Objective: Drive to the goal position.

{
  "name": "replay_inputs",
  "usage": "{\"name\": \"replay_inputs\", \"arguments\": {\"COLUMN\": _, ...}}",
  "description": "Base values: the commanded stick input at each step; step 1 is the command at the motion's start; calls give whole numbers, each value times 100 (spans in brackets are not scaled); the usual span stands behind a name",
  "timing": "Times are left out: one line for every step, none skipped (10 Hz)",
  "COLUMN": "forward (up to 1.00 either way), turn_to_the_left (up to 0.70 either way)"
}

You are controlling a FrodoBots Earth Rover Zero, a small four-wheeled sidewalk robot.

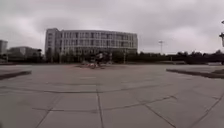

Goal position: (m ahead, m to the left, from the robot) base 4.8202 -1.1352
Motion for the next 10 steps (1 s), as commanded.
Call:
{"name": "replay_inputs", "arguments": {"forward": 70, "turn_to_the_left": 3}}
{"name": "replay_inputs", "arguments": {"forward": 70, "turn_to_the_left": 3}}
{"name": "replay_inputs", "arguments": {"forward": 70, "turn_to_the_left": 3}}
{"name": "replay_inputs", "arguments": {"forward": 70, "turn_to_the_left": 3}}
{"name": "replay_inputs", "arguments": {"forward": 70, "turn_to_the_left": 3}}
{"name": "replay_inputs", "arguments": {"forward": 70, "turn_to_the_left": 3}}
{"name": "replay_inputs", "arguments": {"forward": 70, "turn_to_the_left": 3}}
{"name": "replay_inputs", "arguments": {"forward": 70, "turn_to_the_left": 3}}
{"name": "replay_inputs", "arguments": {"forward": 70, "turn_to_the_left": 3}}
{"name": "replay_inputs", "arguments": {"forward": 70, "turn_to_the_left": 3}}
